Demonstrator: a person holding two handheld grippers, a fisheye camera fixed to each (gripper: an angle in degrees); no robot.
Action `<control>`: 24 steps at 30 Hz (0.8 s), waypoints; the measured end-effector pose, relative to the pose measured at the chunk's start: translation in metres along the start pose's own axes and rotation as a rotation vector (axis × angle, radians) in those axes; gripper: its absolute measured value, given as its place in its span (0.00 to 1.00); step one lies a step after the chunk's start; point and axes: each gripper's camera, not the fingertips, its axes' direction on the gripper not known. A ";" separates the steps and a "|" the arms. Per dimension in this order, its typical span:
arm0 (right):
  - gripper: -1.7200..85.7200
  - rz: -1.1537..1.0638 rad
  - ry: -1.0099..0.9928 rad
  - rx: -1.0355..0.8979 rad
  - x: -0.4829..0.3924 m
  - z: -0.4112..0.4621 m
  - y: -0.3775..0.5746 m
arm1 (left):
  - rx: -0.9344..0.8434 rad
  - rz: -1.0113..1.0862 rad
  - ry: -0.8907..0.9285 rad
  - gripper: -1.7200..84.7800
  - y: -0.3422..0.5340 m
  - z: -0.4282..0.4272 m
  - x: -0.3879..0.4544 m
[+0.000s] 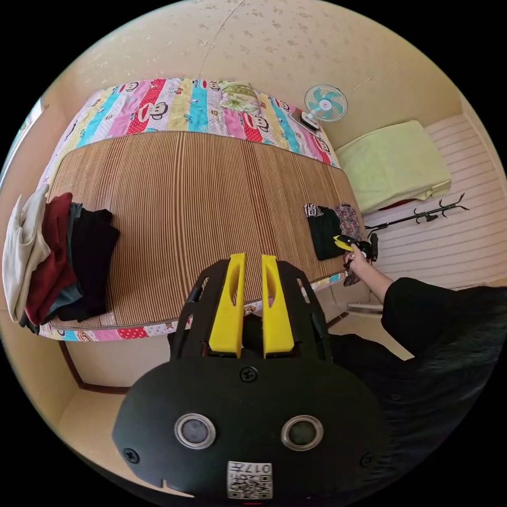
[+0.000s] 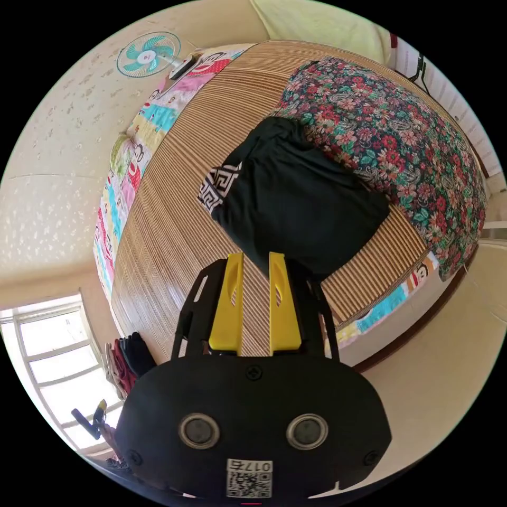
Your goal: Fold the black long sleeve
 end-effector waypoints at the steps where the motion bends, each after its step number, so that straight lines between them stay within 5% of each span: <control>1: 0.11 -0.010 -0.003 0.010 -0.001 0.003 -0.006 | -0.025 0.001 -0.003 0.08 0.000 0.013 0.011; 5: 0.11 -0.084 0.019 0.009 -0.015 0.041 -0.043 | -0.084 -0.013 -0.026 0.08 0.006 0.040 0.029; 9: 0.07 -0.067 0.111 -0.200 -0.012 0.123 -0.029 | -0.134 -0.068 -0.033 0.08 0.013 0.060 0.028; 13: 0.04 -0.051 0.004 0.049 -0.035 0.077 0.030 | -0.084 -0.095 -0.023 0.03 0.013 0.047 0.023; 20: 0.03 -0.738 -0.386 0.245 -0.165 -0.090 0.194 | 0.086 0.016 0.191 0.06 0.004 -0.004 0.017; 24: 0.03 -1.068 -0.769 0.322 -0.221 -0.181 0.276 | 0.123 0.121 0.527 0.13 -0.014 -0.038 0.014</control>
